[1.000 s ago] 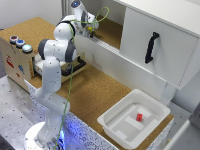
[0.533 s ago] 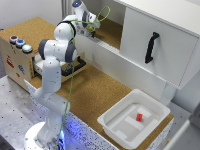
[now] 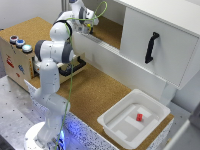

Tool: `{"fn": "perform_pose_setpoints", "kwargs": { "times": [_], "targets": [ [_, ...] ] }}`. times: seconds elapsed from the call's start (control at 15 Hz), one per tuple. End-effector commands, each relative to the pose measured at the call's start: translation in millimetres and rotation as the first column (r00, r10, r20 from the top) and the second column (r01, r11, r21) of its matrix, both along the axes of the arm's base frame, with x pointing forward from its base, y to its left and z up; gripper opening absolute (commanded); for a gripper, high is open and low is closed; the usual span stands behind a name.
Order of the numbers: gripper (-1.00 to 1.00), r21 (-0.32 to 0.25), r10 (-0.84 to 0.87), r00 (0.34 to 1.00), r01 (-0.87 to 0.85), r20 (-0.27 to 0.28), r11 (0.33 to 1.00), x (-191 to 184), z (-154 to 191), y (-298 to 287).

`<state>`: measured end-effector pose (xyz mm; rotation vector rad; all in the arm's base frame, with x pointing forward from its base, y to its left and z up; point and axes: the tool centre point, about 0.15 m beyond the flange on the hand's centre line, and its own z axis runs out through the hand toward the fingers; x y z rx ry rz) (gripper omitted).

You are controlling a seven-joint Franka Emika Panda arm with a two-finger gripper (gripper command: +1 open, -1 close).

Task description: Pick up the yellow block

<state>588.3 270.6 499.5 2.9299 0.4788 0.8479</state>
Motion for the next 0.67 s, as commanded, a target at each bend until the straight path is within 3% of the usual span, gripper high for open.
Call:
{"fn": "perform_pose_setpoints", "kwargs": {
  "times": [0.0, 0.6],
  "targets": [
    [-1.0, 0.059, 0.141, 0.989, -0.144, 0.047, 0.988, -87.7, -11.5, -25.5],
    [-1.0, 0.05, 0.434, 0.9, -0.432, -0.038, 0.901, -196.2, -30.5, 27.6]
  ]
}}
